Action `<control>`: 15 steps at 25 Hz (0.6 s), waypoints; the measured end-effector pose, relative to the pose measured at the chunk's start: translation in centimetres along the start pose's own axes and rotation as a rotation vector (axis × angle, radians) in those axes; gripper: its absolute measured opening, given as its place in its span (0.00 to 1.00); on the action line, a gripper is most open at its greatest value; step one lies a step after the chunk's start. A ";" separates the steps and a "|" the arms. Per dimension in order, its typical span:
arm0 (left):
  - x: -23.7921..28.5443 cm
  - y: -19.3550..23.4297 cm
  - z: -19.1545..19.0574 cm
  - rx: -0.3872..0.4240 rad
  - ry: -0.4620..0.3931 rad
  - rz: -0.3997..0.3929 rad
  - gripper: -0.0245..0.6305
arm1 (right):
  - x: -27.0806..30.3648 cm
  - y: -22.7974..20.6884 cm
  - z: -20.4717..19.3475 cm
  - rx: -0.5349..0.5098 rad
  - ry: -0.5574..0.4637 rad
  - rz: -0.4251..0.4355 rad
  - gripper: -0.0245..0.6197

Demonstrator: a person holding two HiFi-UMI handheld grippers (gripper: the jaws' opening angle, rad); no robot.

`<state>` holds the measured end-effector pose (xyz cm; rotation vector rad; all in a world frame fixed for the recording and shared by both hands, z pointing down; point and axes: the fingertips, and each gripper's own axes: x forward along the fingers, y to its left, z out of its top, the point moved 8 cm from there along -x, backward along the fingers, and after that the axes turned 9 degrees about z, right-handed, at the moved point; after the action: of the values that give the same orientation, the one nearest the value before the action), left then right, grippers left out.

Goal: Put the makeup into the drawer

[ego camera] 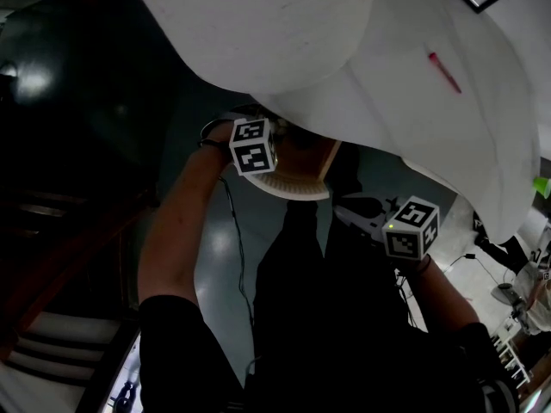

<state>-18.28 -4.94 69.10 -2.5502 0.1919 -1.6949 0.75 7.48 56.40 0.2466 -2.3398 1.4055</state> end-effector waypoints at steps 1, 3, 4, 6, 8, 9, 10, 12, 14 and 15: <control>0.2 -0.4 0.0 0.023 0.004 -0.013 0.37 | 0.0 0.0 0.0 0.001 0.001 0.000 0.06; 0.6 -1.1 -0.2 0.067 0.016 -0.035 0.37 | 0.2 -0.2 -0.1 0.003 0.002 -0.001 0.06; 0.8 -1.4 -0.2 0.084 0.021 -0.040 0.37 | 0.3 -0.3 -0.1 0.005 0.003 -0.002 0.06; 1.0 -1.5 -0.2 0.108 0.029 -0.044 0.37 | 0.3 -0.5 0.0 0.006 0.004 -0.001 0.06; 1.3 -1.6 -0.2 0.128 0.042 -0.049 0.37 | 0.4 -0.6 0.0 0.005 0.003 0.001 0.06; 1.4 -1.7 -0.2 0.140 0.050 -0.054 0.37 | 0.5 -0.6 0.0 0.005 0.002 0.004 0.06; 1.5 -1.9 -0.2 0.150 0.059 -0.058 0.37 | 0.5 -0.6 0.0 0.005 0.001 0.006 0.06; 1.8 -2.0 -0.3 0.162 0.074 -0.064 0.37 | 0.5 -0.6 -0.1 0.004 0.000 0.010 0.06; 2.1 -1.9 -0.4 0.162 0.084 -0.068 0.37 | 0.4 -0.8 -0.1 0.005 -0.002 0.010 0.06; 2.3 -1.9 -0.4 0.160 0.089 -0.070 0.37 | 0.2 -0.9 -0.2 0.006 -0.003 0.009 0.06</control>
<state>-17.66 -3.40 71.61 -2.3960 -0.0278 -1.7713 0.89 7.24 57.29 0.2401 -2.3421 1.4179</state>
